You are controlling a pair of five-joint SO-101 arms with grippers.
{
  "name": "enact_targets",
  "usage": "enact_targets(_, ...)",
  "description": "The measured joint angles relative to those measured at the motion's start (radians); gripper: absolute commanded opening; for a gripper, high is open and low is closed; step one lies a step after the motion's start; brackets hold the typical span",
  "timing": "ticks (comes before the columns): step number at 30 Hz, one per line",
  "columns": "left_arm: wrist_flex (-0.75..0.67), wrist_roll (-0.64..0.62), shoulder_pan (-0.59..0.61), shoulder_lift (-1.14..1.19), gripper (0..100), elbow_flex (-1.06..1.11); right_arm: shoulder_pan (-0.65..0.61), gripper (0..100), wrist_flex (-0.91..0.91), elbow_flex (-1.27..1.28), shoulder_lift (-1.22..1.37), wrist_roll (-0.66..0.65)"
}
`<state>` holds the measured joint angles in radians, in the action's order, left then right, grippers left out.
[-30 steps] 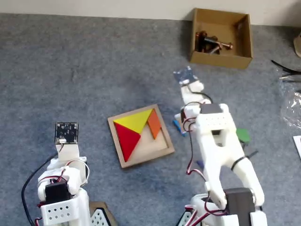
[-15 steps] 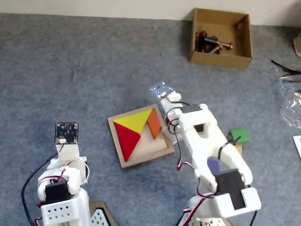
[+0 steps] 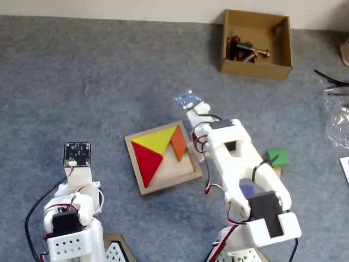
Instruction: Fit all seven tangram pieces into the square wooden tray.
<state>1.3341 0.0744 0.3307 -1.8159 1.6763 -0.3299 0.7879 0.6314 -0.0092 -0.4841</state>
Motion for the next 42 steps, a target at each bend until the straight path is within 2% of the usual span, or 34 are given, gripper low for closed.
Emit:
enact_targets(14, 0.0, 0.0, 0.0, 0.0, 1, 0.0, -0.005, 18.1, -0.005, 0.003, -0.1, 0.0)
enact_targets(25, 0.0, 0.0, 0.0, 0.0, 1, 0.0, 0.011, 18.1, -0.041, 0.002, 0.017, -0.021)
enact_targets(32, 0.0, 0.0, 0.0, 0.0, 1, 0.0, 0.054, 18.1, -0.071, -0.002, 0.029, -0.041)
enact_targets(42, 0.0, 0.0, 0.0, 0.0, 1, 0.0, 0.051, 18.1, -0.066, 0.002, 0.041, -0.041)
